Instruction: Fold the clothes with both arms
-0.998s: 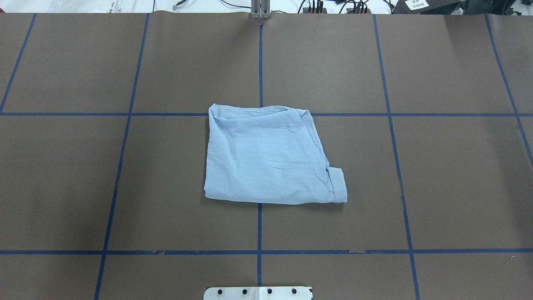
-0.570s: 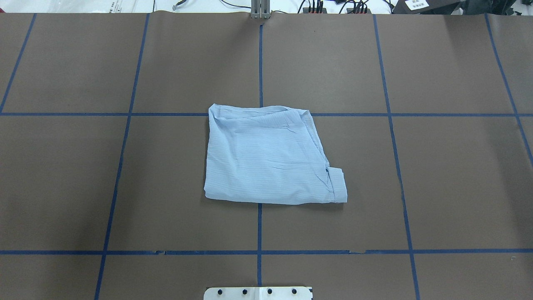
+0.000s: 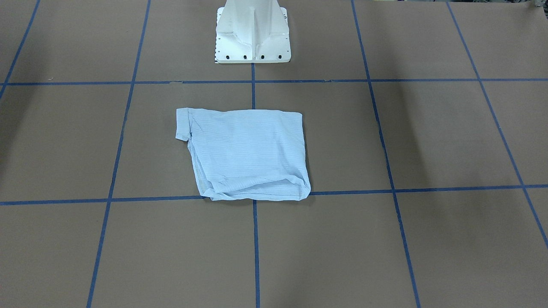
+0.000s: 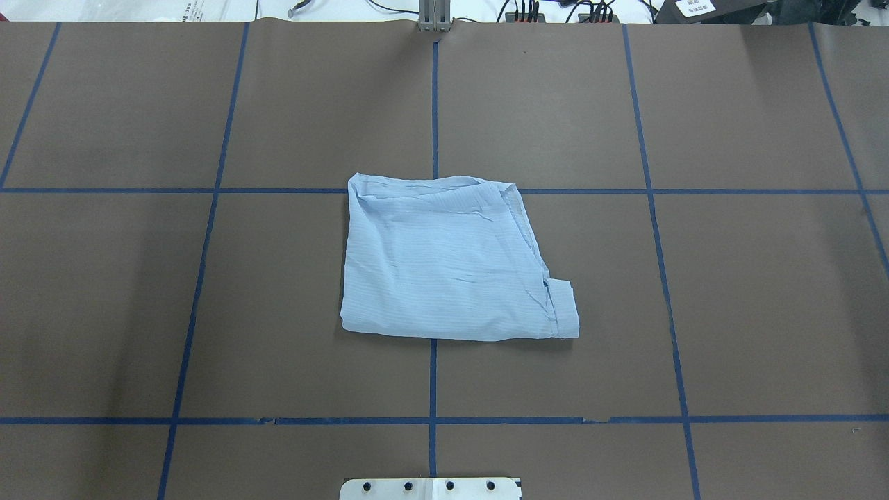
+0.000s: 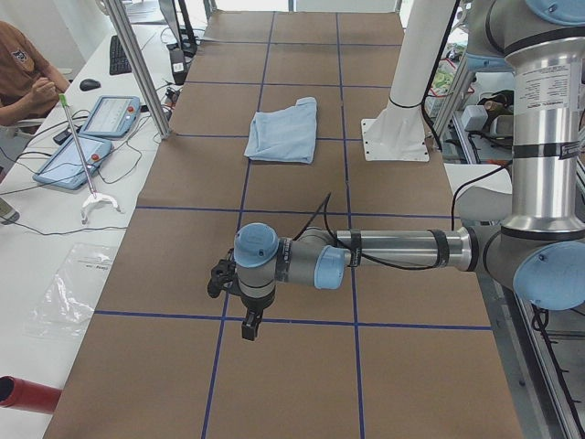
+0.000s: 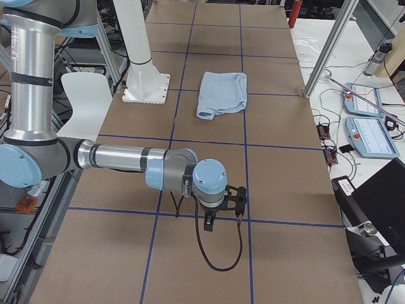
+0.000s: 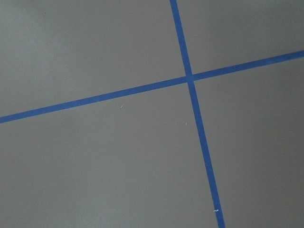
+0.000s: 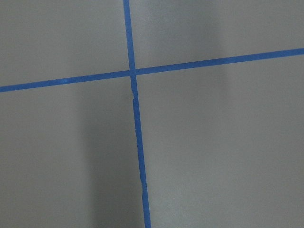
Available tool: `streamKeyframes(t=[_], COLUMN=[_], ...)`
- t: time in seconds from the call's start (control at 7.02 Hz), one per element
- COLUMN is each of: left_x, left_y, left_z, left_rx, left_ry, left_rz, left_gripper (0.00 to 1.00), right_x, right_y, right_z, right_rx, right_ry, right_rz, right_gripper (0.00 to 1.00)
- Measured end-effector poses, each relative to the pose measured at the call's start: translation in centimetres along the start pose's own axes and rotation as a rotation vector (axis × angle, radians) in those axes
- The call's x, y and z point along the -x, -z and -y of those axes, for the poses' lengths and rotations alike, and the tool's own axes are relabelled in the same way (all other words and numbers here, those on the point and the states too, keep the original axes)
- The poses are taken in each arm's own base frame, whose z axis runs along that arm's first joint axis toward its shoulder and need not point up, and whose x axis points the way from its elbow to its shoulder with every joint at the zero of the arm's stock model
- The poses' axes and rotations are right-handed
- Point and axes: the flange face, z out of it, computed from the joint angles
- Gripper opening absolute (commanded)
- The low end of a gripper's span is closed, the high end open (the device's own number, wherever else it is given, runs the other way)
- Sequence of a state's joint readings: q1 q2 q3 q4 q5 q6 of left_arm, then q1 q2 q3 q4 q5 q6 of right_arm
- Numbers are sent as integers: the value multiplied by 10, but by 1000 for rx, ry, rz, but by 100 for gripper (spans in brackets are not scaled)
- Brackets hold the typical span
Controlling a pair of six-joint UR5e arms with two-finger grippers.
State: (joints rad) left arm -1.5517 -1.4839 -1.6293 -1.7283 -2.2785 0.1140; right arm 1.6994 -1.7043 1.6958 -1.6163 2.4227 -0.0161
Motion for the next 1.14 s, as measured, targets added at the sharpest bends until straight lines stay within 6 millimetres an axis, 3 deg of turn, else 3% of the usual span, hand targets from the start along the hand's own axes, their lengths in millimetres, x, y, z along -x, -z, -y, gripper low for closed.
streamKeyframes(t=[0.29, 0.71, 1.14], left_x=[-1, -3, -4], left_y=[3, 5, 6], left_z=[5, 8, 9], left_rx=[-8, -12, -14], left_ry=[-4, -8, -2], left_rz=[1, 1, -2], left_gripper=[100, 100, 100], right_x=[15, 54, 61], right_y=[10, 5, -1], right_z=[1, 8, 8], right_rx=[-20, -8, 4], right_ry=[26, -9, -11], right_rz=[-9, -8, -9], right_gripper=[100, 100, 100])
